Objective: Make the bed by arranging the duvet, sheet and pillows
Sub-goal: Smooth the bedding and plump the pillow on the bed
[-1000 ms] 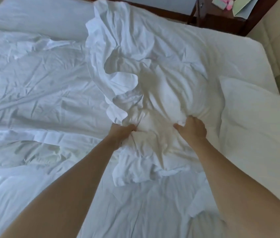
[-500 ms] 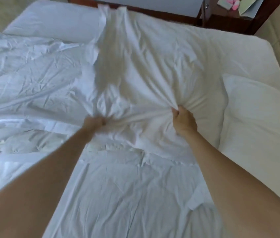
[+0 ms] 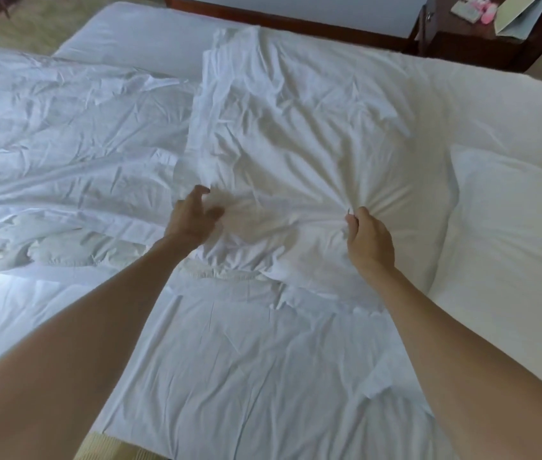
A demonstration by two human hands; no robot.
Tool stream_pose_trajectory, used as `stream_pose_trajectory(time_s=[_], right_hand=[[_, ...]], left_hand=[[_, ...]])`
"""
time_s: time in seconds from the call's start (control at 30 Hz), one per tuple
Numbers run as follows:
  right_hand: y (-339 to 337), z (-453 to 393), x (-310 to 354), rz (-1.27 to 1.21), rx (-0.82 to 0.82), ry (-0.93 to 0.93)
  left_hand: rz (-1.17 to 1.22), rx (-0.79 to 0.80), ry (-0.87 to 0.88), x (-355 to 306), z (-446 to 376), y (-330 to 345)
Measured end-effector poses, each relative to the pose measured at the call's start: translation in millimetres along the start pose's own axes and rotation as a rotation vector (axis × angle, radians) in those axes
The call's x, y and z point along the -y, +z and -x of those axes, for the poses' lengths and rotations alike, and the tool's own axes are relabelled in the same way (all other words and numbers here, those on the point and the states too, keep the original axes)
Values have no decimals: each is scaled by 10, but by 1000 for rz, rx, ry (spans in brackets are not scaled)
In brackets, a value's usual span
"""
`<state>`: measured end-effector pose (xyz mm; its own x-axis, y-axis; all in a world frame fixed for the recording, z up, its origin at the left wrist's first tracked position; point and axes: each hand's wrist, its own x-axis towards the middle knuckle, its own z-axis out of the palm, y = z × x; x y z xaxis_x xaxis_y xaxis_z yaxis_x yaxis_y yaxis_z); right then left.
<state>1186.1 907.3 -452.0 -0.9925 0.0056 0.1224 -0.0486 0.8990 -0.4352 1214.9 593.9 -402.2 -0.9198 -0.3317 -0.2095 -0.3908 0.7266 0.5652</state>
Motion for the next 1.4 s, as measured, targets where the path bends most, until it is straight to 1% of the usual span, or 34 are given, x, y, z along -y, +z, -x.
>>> stream_pose_trajectory(time_s=[0.07, 0.1, 0.17, 0.2, 0.27, 0.3, 0.37, 0.43, 0.47, 0.53, 0.63, 0.73, 0.8, 0.87, 0.93, 1.0, 1.07, 1.17, 1.3, 1.4], right_hand=[[-56, 48, -73, -9, -45, -108], [-79, 96, -133, -1, -72, -168], [-105, 246, -261, 10, -98, -214], [-123, 329, -293, 12, -78, -209], [-154, 422, -285, 43, -59, -244], [-165, 410, -241, 54, -67, -266], [-188, 266, -44, 33, -77, -281], [-172, 63, 213, 10, -93, -279], [-139, -65, 333, 10, -102, -271], [-78, -351, 542, 10, -96, -233], [22, -792, 708, -11, -36, -114], [144, -1164, 680, 85, 50, -27], [268, -1316, 567, 172, 148, 72], [435, -1316, 406, 260, 272, 173], [638, -1197, 275, 299, 377, 183], [814, -1058, 218, 320, 421, 151], [918, -991, 210, 340, 441, 134], [958, -956, 227, 366, 429, 150], [999, -806, 526, 307, 416, 129], [1062, -639, 939, 215, 401, 50]], left_hand=[[-167, -65, -35, 97, 36, -10], [-264, -74, -47, 175, 92, -13], [-345, -38, -86, 290, 218, -17], [-372, -5, -105, 303, 258, -15], [-506, 50, -101, 217, 242, -43], [-578, 32, -89, 141, 206, -64], [-630, -88, 5, -65, 104, -104], [-564, -203, 215, -351, -2, -70], [-532, -208, 314, -510, -75, -23], [-515, -145, 439, -795, -247, 115], [-483, 5, 505, -1107, -581, 360], [-547, 104, 542, -1264, -957, 493], [-588, 173, 456, -1116, -1197, 540], [-597, 272, 306, -766, -1323, 651], [-572, 355, 225, -362, -1301, 833], [-530, 371, 199, -66, -1229, 1006], [-547, 322, 196, 90, -1140, 1107], [-640, 167, 265, 270, -964, 1170], [-700, 103, 353, 393, -735, 922], [-697, 51, 420, 557, -674, 634]])
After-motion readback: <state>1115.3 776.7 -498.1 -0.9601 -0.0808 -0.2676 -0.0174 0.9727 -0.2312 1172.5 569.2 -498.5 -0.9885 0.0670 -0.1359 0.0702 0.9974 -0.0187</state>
